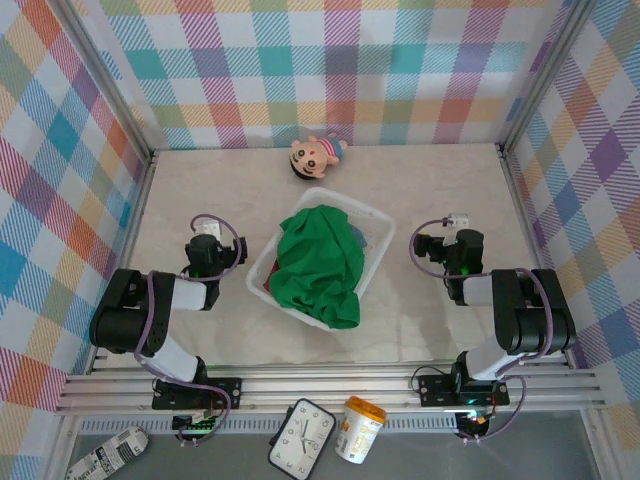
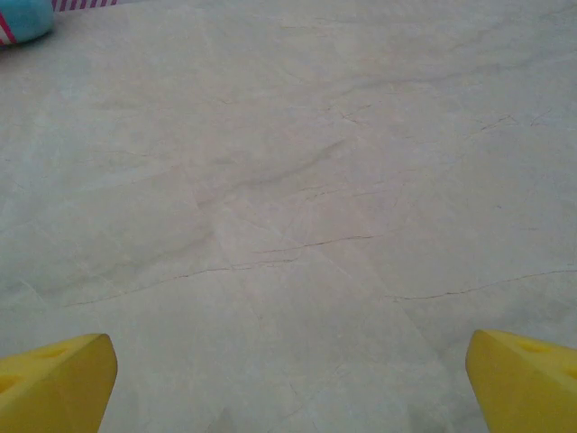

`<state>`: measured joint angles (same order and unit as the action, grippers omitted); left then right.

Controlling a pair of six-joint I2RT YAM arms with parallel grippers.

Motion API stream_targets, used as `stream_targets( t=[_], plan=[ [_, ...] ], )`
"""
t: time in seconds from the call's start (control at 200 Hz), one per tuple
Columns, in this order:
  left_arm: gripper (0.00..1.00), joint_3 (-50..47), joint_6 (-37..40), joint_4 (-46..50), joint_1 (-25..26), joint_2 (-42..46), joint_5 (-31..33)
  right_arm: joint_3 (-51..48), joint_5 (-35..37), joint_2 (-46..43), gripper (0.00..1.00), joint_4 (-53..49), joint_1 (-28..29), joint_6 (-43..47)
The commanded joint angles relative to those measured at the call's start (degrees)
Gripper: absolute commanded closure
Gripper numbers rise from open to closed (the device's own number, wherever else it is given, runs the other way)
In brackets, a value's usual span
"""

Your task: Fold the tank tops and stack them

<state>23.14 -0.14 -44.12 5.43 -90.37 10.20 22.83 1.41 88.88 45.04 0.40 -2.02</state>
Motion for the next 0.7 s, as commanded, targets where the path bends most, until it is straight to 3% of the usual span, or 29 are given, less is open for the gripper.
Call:
stream_targets(
  t=[0.0, 0.57, 0.695],
  plan=[
    [0.00, 0.7, 0.8, -2.3, -0.4, 0.9, 0.7, 0.6, -1.0, -1.0, 0.01, 2.6, 0.1, 1.1],
    [0.00, 0.8, 1.0, -2.3, -0.7, 1.2, -0.3, 0.6, -1.0, -1.0, 0.01, 2.7, 0.1, 1.1],
    [0.00, 6.6, 1.1, 12.4, -0.2, 8.1, 0.8, 1.8, -3.5, -4.3, 0.01, -2.5, 0.1, 2.0]
  ],
)
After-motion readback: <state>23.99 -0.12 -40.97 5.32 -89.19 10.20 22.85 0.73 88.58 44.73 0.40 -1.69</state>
